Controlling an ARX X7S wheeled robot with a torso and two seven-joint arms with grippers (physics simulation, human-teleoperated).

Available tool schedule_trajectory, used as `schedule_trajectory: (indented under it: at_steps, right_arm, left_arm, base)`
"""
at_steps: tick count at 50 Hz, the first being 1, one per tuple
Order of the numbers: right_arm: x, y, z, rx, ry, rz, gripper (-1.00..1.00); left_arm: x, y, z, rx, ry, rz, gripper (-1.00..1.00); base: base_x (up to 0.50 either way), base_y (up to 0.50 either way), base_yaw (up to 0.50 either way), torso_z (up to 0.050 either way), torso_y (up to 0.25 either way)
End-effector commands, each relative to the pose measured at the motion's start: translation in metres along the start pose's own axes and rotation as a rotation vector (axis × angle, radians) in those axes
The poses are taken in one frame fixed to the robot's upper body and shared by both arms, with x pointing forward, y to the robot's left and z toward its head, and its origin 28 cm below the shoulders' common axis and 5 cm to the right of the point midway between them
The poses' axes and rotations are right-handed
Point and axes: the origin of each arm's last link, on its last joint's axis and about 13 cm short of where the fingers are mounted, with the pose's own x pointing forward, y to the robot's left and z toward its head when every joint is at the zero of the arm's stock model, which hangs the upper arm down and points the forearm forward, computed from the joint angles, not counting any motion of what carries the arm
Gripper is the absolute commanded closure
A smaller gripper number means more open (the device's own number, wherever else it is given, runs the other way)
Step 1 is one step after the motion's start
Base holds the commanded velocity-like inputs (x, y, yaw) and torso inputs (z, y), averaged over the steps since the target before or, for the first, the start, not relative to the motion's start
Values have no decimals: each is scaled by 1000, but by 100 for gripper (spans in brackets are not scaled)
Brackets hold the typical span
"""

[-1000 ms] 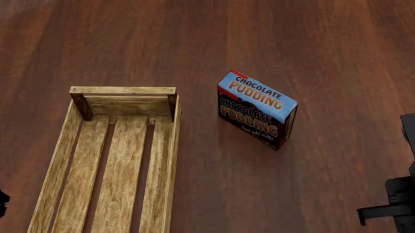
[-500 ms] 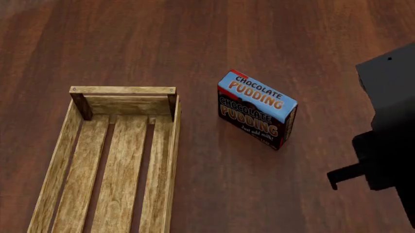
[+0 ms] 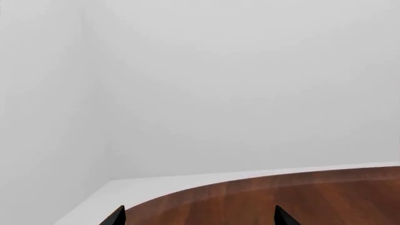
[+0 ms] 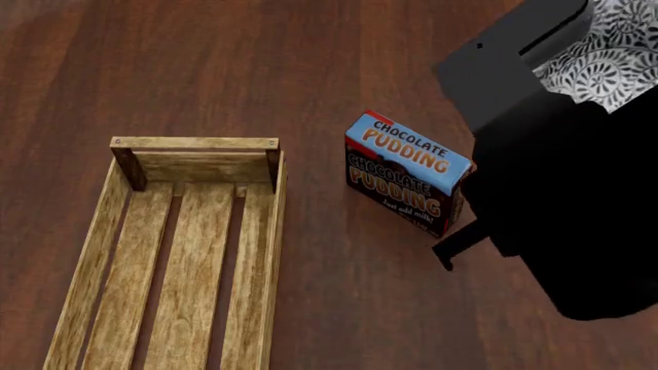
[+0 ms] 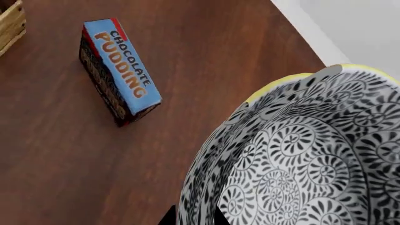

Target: Stack the left bowl on the right bowl and place them in the tray.

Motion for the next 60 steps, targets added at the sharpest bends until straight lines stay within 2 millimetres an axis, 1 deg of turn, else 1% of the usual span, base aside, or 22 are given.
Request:
schedule_trajectory:
  at_steps: [1,8,16,23,27,32,37,50,60]
  right_arm:
    - [-8,8,22,-91,-67,-25,100]
    - [-14,16,35,-144,-111,-16,100]
    - [-20,25,43,-190,-152,-15,100]
    - [-21,33,51,-225,-185,-1,100]
    - [-23,41,56,-246,-217,25,100]
    - [-30,56,61,-297,-273,71,100]
    - [-33,64,65,-322,-302,92,100]
    - [-26,89,73,-374,-360,159,100]
    - [-24,101,82,-388,-405,192,100]
  left_arm:
    - [0,2,2,-6,-3,5,-100]
    - [0,3,2,-6,-4,8,-100]
    - [0,6,2,-3,2,19,-100]
    - [0,7,2,1,4,22,-100]
    - [0,9,2,3,3,31,-100]
    - [0,11,1,3,4,37,-100]
    - [0,11,1,2,4,39,-100]
    - [-1,14,2,-1,2,53,-100]
    - [-1,15,3,-7,1,57,-100]
  base:
    - [0,0,0,0,0]
    - [0,0,0,0,0]
    - [0,0,0,0,1]
    - [0,0,0,0,1]
    - [0,0,0,0,0]
    - [0,0,0,0,2]
    - [0,0,0,0,0]
    - [0,0,0,0,1]
    - [0,0,0,2,1]
